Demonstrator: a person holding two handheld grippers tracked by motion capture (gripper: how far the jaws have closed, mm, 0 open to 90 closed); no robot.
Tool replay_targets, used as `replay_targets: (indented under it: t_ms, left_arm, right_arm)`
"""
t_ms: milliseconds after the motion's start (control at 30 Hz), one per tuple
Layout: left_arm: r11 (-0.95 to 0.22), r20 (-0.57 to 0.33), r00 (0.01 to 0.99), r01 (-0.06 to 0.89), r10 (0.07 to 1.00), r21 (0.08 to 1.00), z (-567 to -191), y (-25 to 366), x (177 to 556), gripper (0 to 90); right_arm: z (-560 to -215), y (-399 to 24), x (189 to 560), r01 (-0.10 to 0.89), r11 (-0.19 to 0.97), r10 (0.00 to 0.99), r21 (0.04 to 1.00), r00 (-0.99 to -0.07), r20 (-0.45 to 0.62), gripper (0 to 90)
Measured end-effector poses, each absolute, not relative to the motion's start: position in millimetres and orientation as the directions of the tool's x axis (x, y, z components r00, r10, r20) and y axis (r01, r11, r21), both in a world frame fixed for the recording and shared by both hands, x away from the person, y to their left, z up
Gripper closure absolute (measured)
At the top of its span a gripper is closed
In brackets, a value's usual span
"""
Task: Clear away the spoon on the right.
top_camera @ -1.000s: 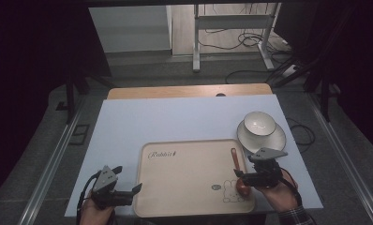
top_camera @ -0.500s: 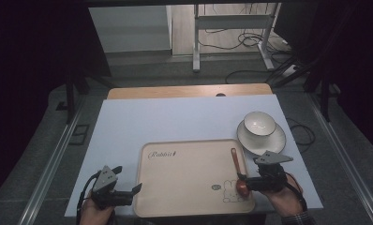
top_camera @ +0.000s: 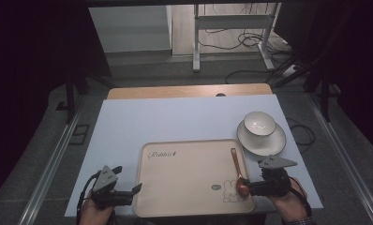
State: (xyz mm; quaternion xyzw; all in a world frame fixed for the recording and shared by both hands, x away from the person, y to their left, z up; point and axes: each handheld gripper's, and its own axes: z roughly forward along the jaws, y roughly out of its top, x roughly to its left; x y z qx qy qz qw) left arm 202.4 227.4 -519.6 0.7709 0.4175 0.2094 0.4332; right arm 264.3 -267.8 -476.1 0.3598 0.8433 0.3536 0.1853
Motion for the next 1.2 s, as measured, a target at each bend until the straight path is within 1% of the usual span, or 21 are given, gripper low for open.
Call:
replay_targets:
  t_ms: [267,800,1200]
  left_arm:
    - [-0.275,-0.039,0.562,0.463,0.826,0.843,-520,227,202,4.1]
    - [-0.268,-0.044,0.558,0.464,0.829,0.844,-520,227,203,4.1]
    - [-0.265,-0.047,0.557,0.465,0.829,0.845,-520,228,203,4.0]
  right_arm:
    - [-474,-275,258,0.471,0.481,0.745,0.74,-0.664,-0.062,8.4]
    - [-471,-291,245,0.471,0.456,0.768,0.755,-0.636,-0.068,7.1]
    - [-472,-304,237,0.478,0.43,0.79,0.766,-0.61,-0.062,4.4]
